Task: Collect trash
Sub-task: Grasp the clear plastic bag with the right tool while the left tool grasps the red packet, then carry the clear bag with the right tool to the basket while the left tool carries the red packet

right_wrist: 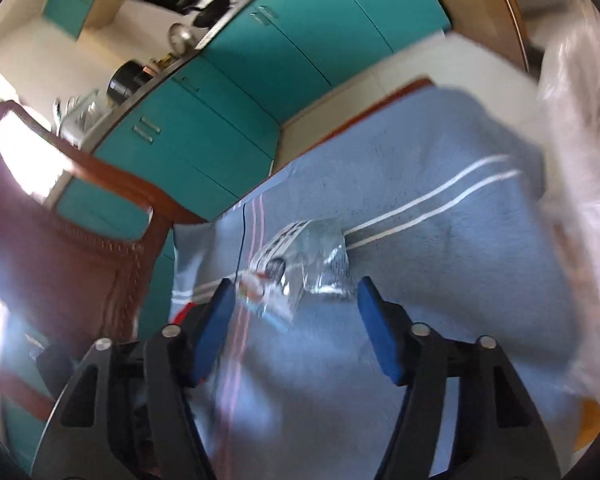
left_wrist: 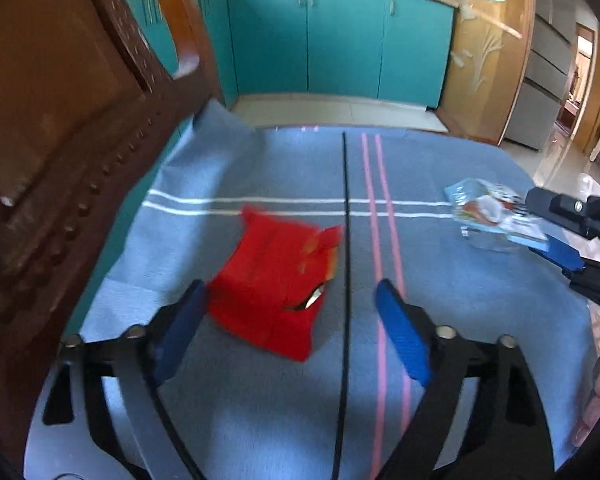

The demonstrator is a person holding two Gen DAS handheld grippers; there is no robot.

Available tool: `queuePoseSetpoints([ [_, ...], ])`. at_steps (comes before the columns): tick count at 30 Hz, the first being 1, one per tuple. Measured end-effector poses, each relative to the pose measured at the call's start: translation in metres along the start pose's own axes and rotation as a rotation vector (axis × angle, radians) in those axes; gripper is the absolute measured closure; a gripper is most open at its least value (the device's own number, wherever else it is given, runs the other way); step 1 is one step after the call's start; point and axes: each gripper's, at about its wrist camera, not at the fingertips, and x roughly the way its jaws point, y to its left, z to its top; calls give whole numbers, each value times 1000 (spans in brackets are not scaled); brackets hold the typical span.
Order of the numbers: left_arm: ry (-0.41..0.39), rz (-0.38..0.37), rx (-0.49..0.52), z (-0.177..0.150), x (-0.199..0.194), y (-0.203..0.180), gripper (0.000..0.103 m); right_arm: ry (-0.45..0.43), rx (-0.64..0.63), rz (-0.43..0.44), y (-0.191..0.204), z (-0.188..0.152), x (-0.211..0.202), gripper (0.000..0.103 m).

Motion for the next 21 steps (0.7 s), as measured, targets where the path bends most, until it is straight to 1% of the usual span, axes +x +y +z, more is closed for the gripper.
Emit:
queuePoseSetpoints([
  [1, 28, -15, -16, 1, 7, 3, 31, 12, 30, 23, -3, 4, 6, 43],
  [2, 52, -27, -26, 0, 13, 4, 43, 33, 57, 61, -5, 6, 14, 45],
  [3, 67, -32, -33, 0, 17, 6, 51, 55, 71, 90, -4, 8, 20, 53],
  [4, 56, -38, -40, 0, 17, 7, 59, 67, 76, 106, -3, 9, 24, 60],
  [5, 54, -51, -40, -1, 17, 8, 68, 69, 68, 104, -1, 9, 26, 76],
  [6, 50, -75, -37, -2, 15, 8, 84, 64, 35, 94, 4, 7, 26, 91],
  [8, 20, -85, -38, -2, 7, 9, 94, 29, -37, 71, 16, 3, 16, 98],
  [10, -19, -115, -22, -4, -8, 7, 96, -2, -58, 60, 21, 4, 5, 98],
  [11, -52, -120, -6, -4, -20, 5, 96, -20, -64, 70, 25, 4, -6, 98],
  [12, -80, -127, 1, -5, -33, 4, 96, -27, -68, 75, 27, 7, -10, 98],
  [14, -112, -156, -6, -6, -53, 4, 96, -57, -110, 73, 38, 6, -35, 98],
  [15, -142, -163, -3, -8, -70, 2, 96, -72, -133, 70, 42, 4, -46, 98],
  [18, -212, -169, 5, -17, -110, -2, 96, -120, -212, 57, 57, -9, -90, 98],
  [20, -242, -187, -2, -26, -132, -5, 96, -139, -254, 51, 63, -22, -117, 98],
  [21, -259, -182, -1, -33, -144, -8, 96, -163, -289, 47, 66, -32, -135, 98],
])
